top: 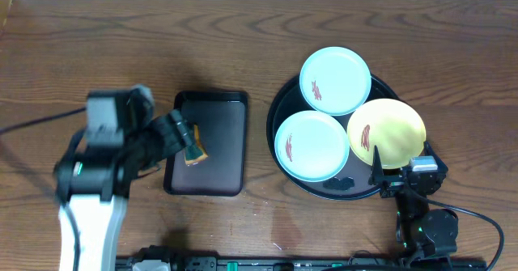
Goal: Clean dirty plates on tray and stack at the side
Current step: 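Lower the left gripper and grasp the green-and-orange sponge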
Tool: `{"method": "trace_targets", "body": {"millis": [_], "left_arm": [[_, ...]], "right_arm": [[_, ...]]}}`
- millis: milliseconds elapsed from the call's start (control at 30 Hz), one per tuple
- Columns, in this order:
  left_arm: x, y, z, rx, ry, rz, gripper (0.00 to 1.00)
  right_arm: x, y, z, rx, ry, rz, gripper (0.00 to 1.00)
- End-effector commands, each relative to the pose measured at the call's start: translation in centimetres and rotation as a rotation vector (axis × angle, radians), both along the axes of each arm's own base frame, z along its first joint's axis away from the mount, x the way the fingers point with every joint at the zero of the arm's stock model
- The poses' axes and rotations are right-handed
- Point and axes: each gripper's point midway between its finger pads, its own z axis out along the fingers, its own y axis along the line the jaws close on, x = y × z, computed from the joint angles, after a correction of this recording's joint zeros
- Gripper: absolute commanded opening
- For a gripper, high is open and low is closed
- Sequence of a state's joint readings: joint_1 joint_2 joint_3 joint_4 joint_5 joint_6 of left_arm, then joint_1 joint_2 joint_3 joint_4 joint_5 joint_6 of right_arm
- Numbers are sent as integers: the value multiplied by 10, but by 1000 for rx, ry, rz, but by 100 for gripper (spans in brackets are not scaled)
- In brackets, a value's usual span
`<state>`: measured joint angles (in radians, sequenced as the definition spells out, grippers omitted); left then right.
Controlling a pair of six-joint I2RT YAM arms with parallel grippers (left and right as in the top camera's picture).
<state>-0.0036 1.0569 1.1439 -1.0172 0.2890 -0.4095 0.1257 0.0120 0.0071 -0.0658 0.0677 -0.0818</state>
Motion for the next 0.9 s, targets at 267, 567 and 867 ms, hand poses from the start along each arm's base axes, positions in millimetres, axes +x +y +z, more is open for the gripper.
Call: {"method": "trace_targets", "body": {"millis": [267, 567, 867], "left_arm": [[30, -11, -96, -41, 370, -74, 84], [47, -2, -156, 34, 476, -136, 84], [46, 16, -180, 137, 542, -112, 83]], "right_arm": [[0, -3, -1, -9, 0, -11, 99], [0, -3, -1, -9, 0, -11, 99], [0, -3, -1, -9, 0, -11, 99]]}}
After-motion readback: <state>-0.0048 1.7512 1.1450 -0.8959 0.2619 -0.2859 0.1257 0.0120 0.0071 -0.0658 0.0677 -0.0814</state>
